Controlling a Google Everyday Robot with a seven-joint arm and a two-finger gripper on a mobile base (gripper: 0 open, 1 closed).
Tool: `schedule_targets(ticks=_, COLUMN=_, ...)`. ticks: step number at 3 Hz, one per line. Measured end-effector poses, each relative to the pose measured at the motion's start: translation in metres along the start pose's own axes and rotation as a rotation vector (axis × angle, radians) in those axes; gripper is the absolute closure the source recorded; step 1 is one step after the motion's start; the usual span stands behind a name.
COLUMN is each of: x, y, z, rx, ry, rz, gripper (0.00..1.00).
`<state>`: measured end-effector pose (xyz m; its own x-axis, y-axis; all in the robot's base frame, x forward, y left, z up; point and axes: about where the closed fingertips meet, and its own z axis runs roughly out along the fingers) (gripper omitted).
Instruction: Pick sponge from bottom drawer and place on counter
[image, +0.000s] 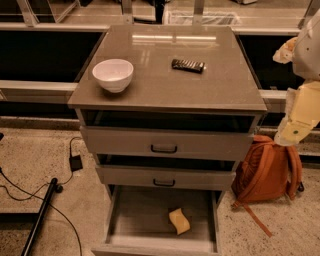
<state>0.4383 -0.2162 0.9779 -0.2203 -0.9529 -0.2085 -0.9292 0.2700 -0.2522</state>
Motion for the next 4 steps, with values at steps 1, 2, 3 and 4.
schedule_targets(ticks=1, x=0.0, y=0.0, z=0.0, rx=0.0, ry=0.0, rz=0.0, gripper=0.0)
schedule_targets(ticks=2, x=0.003, y=0.005, z=0.026, rx=-0.013, ry=-0.077, rz=0.01, gripper=0.0)
schedule_targets(ticks=3, x=0.013, y=0.042, z=0.098, rx=-0.092, ry=-0.244, rz=0.012, gripper=0.0)
schedule_targets(ticks=4, x=0.029, y=0.073, z=0.169, rx=-0.129, ry=-0.361, rz=0.022, gripper=0.0)
